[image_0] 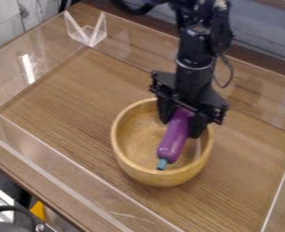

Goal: Remove the purple eggplant from inside the brown bowl and put it on the table

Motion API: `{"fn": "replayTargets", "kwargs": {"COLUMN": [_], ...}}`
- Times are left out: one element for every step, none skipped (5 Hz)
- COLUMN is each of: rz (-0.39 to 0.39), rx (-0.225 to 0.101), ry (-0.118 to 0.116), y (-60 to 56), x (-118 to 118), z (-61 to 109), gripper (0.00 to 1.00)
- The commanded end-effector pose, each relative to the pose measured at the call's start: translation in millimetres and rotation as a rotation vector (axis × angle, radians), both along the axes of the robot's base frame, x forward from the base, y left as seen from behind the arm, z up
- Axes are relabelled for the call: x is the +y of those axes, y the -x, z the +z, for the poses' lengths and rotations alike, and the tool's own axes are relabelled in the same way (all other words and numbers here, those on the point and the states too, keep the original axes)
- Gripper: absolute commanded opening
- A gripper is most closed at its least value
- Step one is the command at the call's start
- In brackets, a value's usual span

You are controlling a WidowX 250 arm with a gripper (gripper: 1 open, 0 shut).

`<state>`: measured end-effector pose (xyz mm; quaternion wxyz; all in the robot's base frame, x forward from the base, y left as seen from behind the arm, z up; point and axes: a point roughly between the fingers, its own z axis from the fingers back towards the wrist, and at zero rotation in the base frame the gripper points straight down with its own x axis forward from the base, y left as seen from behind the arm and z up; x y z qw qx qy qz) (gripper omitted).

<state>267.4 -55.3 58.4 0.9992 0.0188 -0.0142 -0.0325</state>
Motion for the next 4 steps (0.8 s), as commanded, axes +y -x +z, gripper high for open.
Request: {"fn": "replayTargets", "kwargs": {"rz": [0.032,0.018,0.003,0.037], "rx": [-0.06,-0.069,-0.078,-0.084], "ry": [0.008,0.012,0.017,0.02], "y": [-13.3,-16.6,-20.1,-24.2], "x": [-12,-20,-26,-13], "z": [16.7,16.8,17.7,22.9], "gripper": [0.0,0.0,0.0,0.0]}}
